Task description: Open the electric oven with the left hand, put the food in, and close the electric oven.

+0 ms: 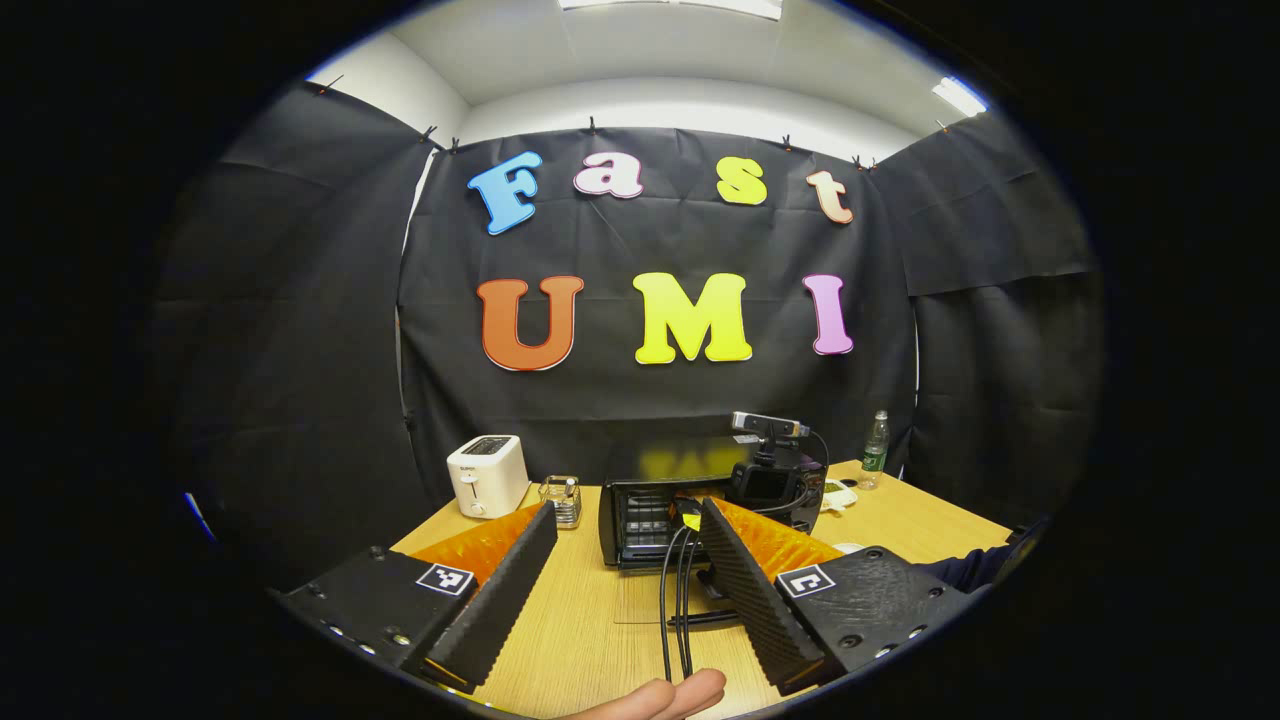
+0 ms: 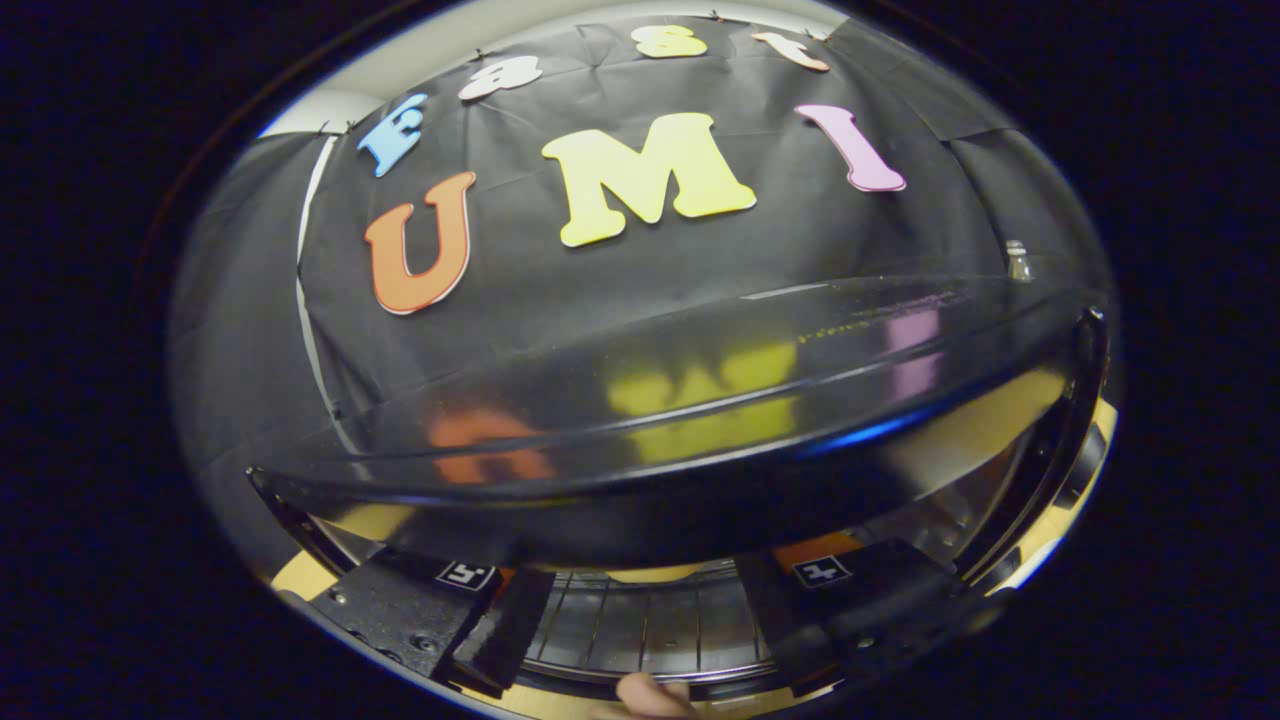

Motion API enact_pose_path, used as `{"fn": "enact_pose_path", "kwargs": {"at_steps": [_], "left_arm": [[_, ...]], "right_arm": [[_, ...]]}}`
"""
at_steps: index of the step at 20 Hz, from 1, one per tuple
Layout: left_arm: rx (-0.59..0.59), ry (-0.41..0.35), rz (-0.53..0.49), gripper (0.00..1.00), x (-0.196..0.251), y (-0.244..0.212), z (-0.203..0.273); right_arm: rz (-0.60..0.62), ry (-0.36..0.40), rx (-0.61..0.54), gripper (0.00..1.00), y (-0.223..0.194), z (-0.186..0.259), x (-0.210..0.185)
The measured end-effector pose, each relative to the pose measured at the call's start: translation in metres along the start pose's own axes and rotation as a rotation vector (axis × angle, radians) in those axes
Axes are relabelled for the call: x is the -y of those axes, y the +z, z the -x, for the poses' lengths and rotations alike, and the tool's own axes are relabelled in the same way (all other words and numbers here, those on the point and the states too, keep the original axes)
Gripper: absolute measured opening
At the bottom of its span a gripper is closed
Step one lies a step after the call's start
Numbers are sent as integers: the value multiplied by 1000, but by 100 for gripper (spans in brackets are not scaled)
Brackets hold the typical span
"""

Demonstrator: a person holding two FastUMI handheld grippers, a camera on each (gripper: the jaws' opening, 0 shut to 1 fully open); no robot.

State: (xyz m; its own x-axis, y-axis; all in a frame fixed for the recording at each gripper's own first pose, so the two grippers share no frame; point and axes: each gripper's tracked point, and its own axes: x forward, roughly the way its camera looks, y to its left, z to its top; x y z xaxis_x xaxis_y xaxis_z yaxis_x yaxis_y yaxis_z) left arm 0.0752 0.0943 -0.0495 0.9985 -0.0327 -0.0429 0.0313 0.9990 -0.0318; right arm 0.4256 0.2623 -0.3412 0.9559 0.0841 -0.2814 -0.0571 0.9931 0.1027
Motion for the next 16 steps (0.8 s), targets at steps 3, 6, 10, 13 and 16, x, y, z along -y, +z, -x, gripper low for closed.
{"fn": "enact_pose_path", "kwargs": {"at_steps": [3,6,10,13,16], "left_arm": [[-2,5,3,94,1,0,4],[0,1,8,94,3,1,8],[-5,-18,13,94,12,-1,14],[-15,-15,12,94,14,-3,17],[-27,-15,36,94,15,-15,16]], "right_arm": [[21,8,-55,95,-10,9,0],[-1,33,-79,95,-12,32,3],[-12,66,-96,96,-12,77,15],[-52,107,-86,95,1,120,24],[-70,160,-68,94,19,164,30]]}}
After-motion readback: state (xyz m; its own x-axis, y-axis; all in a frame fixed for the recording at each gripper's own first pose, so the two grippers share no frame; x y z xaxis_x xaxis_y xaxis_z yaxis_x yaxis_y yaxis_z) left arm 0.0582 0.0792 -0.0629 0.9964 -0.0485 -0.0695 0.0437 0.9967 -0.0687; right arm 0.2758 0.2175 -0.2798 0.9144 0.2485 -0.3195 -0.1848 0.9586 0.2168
